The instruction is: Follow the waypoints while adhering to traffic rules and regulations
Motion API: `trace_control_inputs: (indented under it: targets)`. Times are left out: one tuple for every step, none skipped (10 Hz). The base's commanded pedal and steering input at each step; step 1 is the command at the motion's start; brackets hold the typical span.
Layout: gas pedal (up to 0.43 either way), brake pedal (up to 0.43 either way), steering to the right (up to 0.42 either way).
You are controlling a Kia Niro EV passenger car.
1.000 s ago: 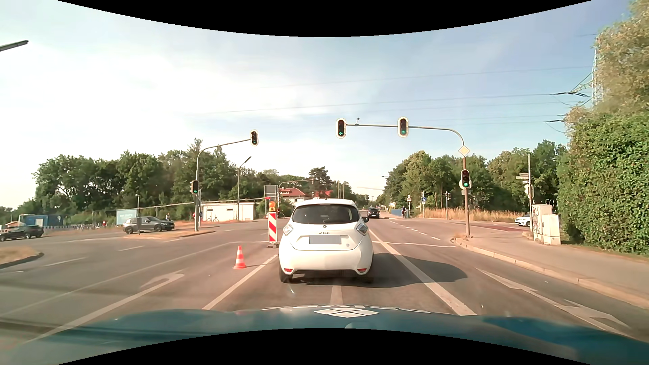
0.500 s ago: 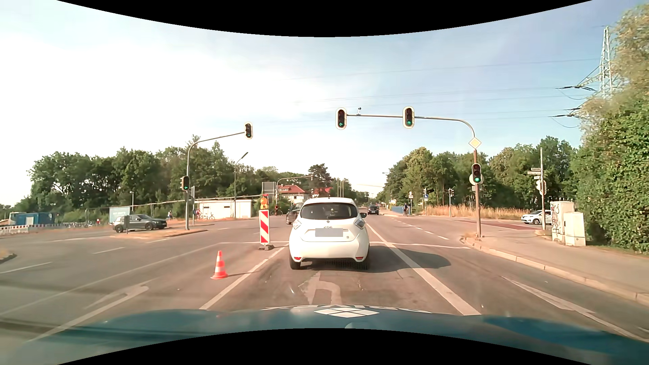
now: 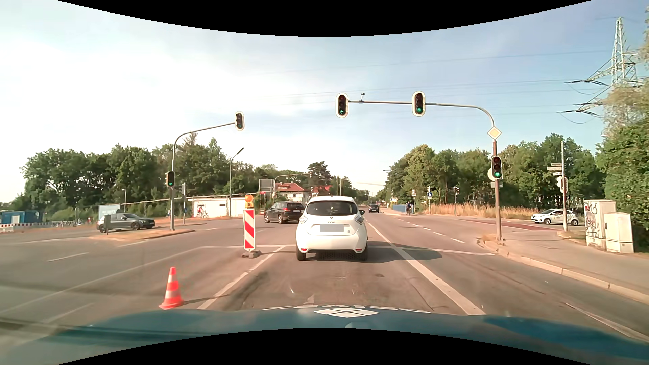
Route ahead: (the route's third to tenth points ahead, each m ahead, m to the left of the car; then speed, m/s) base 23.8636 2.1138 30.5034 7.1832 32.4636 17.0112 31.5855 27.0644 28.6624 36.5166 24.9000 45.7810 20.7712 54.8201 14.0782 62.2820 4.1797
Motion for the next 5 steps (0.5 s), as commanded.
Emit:
trace_control_inputs:
  targets:
    - [0.319,0.000,0.008]
    - [0.319,0.000,0.009]
    - [0.268,0.000,0.009]
    - [0.260,0.000,0.009]
    - [0.248,0.000,0.010]
